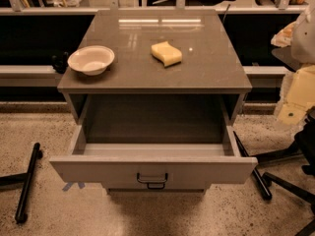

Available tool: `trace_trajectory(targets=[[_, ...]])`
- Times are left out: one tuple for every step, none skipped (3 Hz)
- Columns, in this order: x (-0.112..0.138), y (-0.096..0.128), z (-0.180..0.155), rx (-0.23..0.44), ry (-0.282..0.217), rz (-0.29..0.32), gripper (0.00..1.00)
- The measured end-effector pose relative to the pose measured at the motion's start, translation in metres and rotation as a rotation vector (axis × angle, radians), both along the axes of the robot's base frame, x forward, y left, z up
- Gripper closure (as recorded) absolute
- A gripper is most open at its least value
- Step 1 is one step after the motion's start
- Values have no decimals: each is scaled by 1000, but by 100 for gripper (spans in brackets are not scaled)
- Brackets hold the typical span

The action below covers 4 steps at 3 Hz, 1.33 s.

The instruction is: Place sponge into top drawer

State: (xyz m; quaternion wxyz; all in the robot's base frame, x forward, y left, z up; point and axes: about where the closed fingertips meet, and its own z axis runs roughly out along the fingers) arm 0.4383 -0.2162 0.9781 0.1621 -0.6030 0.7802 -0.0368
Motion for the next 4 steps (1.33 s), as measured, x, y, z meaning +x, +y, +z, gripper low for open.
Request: trace_trajectory(targets=[[1, 0, 0, 5, -3, -3, 0], [30, 2, 0, 116, -66, -74, 0], [76, 0, -8, 312, -140, -171, 0], [126, 9, -14, 508, -197, -217, 0]])
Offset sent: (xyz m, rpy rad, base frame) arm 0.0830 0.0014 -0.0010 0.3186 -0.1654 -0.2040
